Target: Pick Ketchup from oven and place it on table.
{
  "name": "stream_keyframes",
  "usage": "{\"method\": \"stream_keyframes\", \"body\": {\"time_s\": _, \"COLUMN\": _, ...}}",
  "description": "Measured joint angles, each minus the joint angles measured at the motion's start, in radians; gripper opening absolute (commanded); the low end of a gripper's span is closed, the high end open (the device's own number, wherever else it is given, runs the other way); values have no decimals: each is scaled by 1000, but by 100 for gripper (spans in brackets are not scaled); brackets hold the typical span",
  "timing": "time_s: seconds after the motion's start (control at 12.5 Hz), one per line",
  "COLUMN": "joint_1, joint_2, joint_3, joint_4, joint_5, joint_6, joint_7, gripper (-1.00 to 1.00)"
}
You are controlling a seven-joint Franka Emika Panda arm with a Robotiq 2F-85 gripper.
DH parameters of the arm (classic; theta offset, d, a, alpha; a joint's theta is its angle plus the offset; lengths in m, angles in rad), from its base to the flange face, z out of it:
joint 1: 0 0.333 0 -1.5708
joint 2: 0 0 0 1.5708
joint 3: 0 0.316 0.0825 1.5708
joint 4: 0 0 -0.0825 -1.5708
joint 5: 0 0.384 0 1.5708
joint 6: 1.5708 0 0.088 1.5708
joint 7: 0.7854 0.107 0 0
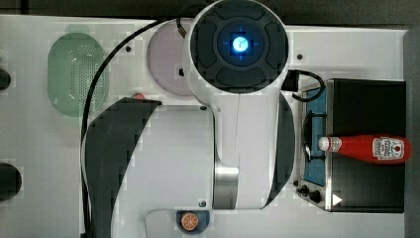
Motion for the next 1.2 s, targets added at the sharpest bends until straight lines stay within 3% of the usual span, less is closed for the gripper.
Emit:
{"method": "stream_keyframes", "body": {"time_s": 0.24, "joint_1": -8, "joint_2": -273, "joint_3": -5, "joint_4": -229, "joint_5": -9, "joint_6": -255, "joint_7": 0, "gripper": 99}}
{"method": "stream_keyframes", "body": {"time_s": 0.4, "joint_1": -16, "joint_2": -379, "joint_3": -7, "joint_4": -227, "joint_5": -28, "joint_6": -272, "joint_7": 0, "gripper": 100}}
{"method": "stream_keyframes", "body": {"time_s": 0.72, "joint_1": -26, "joint_2": -401, "joint_3": -50, "joint_4": -170, "joint_5": -29, "joint_6": -211, "joint_7": 0, "gripper": 100}}
{"method": "stream_keyframes", "body": {"time_s": 0.96, "joint_1": -8, "joint_2": -338, "joint_3": -195, "joint_4": -179, "joint_5": 10, "joint_6": -157, "joint_7": 0, "gripper": 100}}
{"method": "stream_keyframes", "body": {"time_s": 1.2, "joint_1": -40, "joint_2": -245, "joint_3": -337, "joint_4": -185, "joint_5": -42, "joint_6": -79, "joint_7": 0, "gripper": 100}}
